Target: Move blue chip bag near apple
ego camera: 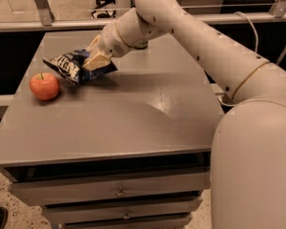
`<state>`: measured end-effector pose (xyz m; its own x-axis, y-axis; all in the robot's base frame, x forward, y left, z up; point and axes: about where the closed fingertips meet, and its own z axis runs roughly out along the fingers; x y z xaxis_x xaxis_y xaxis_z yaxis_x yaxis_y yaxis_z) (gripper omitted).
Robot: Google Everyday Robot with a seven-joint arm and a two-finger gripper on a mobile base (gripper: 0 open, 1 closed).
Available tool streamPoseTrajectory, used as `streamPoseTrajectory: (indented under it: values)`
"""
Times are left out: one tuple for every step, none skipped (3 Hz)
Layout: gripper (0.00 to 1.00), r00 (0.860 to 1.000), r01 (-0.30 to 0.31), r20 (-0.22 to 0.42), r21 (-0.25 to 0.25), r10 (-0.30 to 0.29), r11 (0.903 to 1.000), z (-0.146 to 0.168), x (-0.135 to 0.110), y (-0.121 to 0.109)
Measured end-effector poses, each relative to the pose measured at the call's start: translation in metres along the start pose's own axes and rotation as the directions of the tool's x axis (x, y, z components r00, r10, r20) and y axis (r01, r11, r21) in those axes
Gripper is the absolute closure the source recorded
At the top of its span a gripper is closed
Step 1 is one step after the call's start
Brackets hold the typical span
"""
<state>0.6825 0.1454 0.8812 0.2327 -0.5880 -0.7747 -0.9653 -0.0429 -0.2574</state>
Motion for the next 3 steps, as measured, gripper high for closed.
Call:
streamPoseTrajectory:
  values:
    - [0.05,1.0,-0.004,-0.002,-0.007,0.004,1.0,0.002,0.002,0.0]
    - [0.0,1.0,-0.003,-0.008,-0.002,0.003,1.0,-0.003,0.005,-0.001]
    - [0.0,1.0,-0.017,0.0,0.026,0.017,0.9995,-0.034,0.017,0.001]
